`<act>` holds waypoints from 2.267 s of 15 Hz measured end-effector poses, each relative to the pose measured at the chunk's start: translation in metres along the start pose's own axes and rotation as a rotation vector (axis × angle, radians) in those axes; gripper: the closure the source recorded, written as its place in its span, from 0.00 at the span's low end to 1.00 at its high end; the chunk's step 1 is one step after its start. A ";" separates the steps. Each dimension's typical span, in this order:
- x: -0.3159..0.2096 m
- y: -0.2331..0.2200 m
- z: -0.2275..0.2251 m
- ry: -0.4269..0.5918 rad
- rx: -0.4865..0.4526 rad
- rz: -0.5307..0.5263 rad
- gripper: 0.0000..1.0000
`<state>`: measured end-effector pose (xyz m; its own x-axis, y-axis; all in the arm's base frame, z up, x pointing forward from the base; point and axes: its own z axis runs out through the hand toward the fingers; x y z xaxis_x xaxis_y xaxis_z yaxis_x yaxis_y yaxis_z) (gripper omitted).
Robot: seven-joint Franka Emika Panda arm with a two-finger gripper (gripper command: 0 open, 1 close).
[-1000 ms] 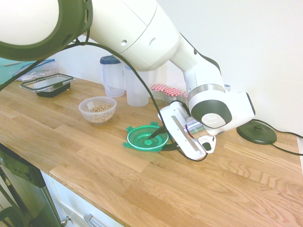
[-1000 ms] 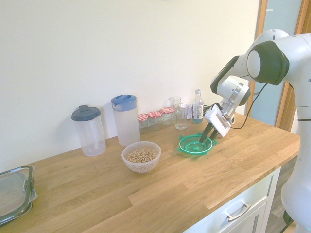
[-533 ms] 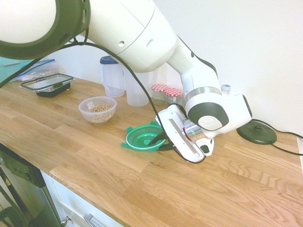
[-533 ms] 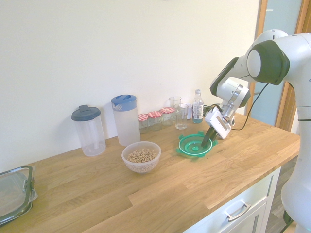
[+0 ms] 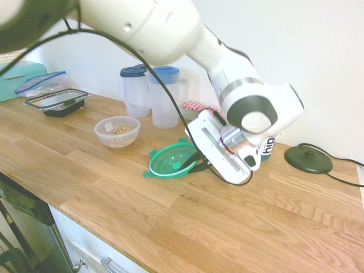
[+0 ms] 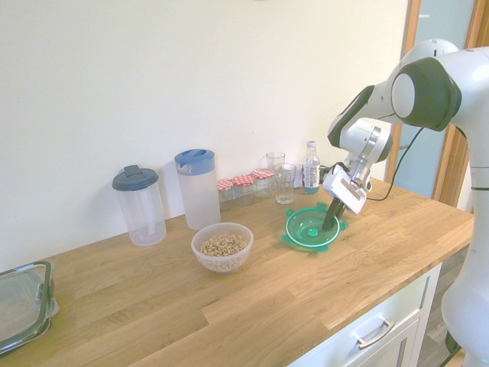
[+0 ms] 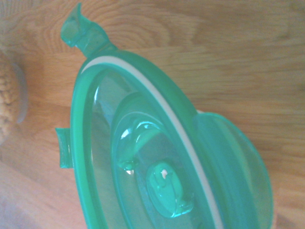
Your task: Cover the lid of food container
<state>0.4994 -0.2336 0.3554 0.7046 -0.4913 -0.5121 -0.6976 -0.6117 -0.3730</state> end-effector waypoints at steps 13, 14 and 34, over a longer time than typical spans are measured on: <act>-0.154 -0.126 -0.101 0.598 -0.652 0.148 1.00; -0.160 -0.146 -0.092 0.649 -0.695 0.150 1.00; -0.280 -0.378 0.197 1.431 -1.203 0.356 1.00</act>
<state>0.5406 0.2573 0.4870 0.5724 -0.3606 0.7364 -0.8111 -0.1174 0.5730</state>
